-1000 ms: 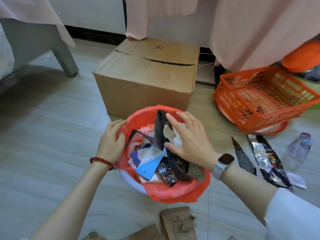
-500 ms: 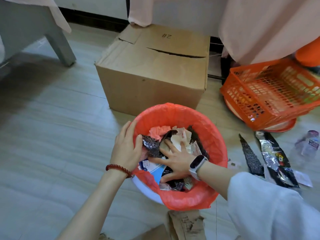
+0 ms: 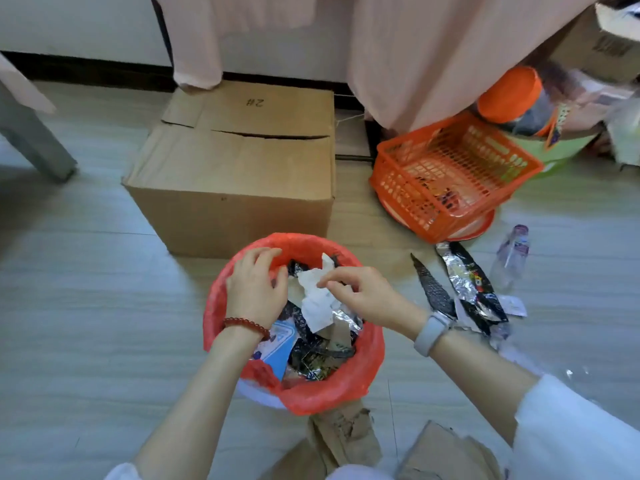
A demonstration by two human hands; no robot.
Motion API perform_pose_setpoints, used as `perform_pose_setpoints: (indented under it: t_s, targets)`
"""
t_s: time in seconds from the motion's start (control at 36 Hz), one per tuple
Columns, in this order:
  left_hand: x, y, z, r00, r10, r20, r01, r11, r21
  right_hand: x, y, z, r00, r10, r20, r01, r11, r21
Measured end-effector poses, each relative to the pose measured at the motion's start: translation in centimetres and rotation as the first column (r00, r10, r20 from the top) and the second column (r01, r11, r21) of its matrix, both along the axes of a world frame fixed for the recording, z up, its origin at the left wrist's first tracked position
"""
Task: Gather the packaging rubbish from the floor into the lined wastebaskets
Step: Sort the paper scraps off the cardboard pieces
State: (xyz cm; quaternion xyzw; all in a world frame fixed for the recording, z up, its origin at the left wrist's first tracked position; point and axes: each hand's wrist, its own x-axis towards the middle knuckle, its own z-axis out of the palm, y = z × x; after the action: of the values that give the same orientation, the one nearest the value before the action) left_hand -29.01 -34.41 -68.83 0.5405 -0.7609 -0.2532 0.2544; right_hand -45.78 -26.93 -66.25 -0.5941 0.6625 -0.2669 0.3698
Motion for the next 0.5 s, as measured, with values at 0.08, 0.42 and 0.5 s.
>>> perform_pose_setpoints:
  t_s: [0.08,0.42,0.5]
  targets:
    - [-3.9,0.7,1.5,0.993,-0.116,-0.016,0.116,0.992,0.054,-2.8,2.6,1.9,0.99,-0.137,0.012,0.137,0.99,0.027]
    - [-23.1,13.2,7.7,0.737,-0.661,-0.142,0.676,0.723,0.141,-17.3,22.3,9.8,0.752,-0.643,-0.145,0.658,0.719,0.224]
    - [-26.8,18.2,7.4,0.629,-0.763,-0.147,0.777,0.612,0.15,-19.5,28.5,10.9,0.672,-0.721,-0.173,0.736,0.622,0.267]
